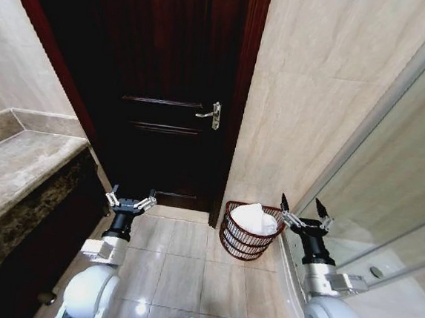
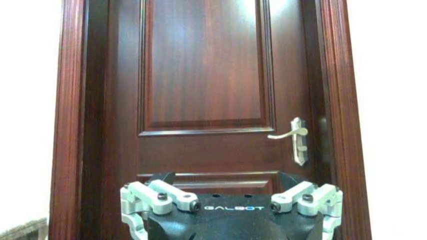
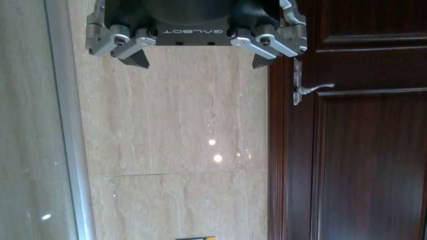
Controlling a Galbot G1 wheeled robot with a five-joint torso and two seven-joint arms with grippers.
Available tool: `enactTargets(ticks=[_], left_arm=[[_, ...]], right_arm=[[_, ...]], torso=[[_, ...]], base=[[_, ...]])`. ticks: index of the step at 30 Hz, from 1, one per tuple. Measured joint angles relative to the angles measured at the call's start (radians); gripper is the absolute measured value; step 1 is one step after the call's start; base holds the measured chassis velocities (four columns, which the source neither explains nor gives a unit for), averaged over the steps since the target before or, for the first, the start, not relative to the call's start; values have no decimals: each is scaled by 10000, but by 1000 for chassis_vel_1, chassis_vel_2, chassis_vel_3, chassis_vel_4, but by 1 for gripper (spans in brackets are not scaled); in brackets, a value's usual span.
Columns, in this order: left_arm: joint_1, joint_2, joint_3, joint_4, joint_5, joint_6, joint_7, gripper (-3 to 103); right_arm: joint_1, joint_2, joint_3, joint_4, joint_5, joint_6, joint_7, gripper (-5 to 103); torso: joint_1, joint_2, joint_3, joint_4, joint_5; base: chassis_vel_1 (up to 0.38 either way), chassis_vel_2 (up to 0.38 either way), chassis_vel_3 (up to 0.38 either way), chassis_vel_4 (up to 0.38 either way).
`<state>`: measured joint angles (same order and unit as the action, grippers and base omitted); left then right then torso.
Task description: Discard the used towel into the hamper.
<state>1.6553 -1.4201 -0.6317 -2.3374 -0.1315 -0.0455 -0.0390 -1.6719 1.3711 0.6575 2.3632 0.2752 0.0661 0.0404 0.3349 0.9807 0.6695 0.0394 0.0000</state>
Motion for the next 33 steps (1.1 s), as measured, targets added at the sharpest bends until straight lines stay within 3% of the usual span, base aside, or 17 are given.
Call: enactTargets(ticks=[33], left_arm=[[-178, 72, 32, 43, -29, 202, -8, 100]], right_arm=[[145, -113, -65, 160, 75, -606, 11, 100]], torso=[[719, 1608, 889, 0, 0]], base=[[0, 0, 0, 0]])
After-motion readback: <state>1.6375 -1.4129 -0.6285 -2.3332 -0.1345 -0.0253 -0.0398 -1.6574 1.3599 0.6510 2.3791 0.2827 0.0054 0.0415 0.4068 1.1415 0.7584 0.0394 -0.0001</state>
